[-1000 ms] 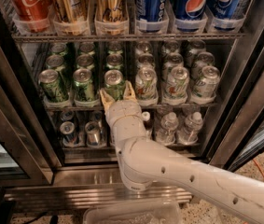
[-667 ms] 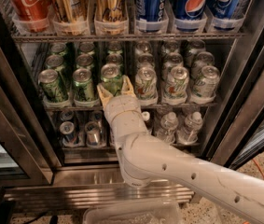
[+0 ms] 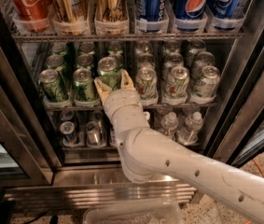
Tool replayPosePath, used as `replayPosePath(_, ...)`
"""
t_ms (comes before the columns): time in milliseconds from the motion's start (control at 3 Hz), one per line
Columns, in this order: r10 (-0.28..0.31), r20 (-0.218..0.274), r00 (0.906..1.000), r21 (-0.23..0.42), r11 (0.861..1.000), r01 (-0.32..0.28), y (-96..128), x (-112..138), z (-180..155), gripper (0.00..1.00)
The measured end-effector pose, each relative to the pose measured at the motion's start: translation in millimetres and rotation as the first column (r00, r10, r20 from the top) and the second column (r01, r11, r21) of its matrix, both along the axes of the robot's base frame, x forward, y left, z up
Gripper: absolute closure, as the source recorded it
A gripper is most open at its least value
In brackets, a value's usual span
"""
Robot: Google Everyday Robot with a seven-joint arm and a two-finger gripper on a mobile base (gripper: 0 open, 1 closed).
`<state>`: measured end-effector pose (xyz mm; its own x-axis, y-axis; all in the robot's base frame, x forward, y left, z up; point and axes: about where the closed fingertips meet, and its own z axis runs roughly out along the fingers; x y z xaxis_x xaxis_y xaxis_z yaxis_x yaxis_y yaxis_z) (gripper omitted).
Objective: Pick green can from middle shelf of fridge
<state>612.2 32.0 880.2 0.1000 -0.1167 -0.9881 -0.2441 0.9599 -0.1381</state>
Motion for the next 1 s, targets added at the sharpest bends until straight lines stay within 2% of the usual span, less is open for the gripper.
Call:
replayPosePath(333,-0.004,-0.020,0.9998,-0.008,1.000,0.004,-5,-6,2,1.00)
replayPosePath(667,-0.023,-0.073,0.9971,-0.031,0.999,0.021,-18,-20,-1,1.00)
replayPosePath(1000,-0.049,-0.160,0.9859,-0.035,0.998,0.044,-36,-41,-8,1.00)
